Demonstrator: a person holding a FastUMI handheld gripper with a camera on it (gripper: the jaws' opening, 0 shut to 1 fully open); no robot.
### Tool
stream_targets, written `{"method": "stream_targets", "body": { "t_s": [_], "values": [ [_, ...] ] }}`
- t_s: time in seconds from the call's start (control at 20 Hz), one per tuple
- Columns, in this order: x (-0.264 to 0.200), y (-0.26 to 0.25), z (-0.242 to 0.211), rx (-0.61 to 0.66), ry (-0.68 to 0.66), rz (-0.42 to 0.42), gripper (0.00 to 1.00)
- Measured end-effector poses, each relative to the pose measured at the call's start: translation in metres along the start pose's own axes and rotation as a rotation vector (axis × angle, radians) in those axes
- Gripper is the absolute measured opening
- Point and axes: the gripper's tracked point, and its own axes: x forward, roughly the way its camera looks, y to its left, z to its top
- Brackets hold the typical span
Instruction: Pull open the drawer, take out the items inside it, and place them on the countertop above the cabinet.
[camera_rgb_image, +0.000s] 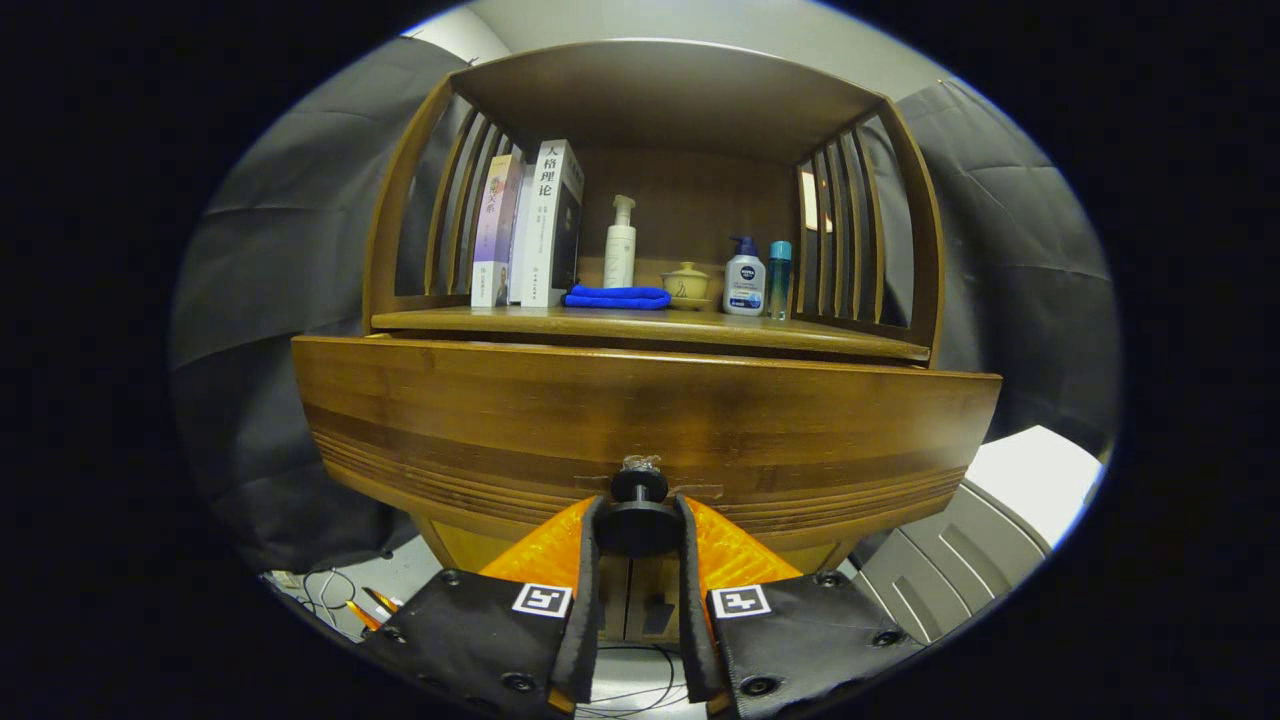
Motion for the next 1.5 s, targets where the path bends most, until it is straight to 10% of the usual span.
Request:
{"method": "stream_targets", "body": {
  "t_s": [1.5],
  "values": [
    [-0.06,0.007,-0.023,-0.023,0.041,0.061,0.4]
  ]
}}
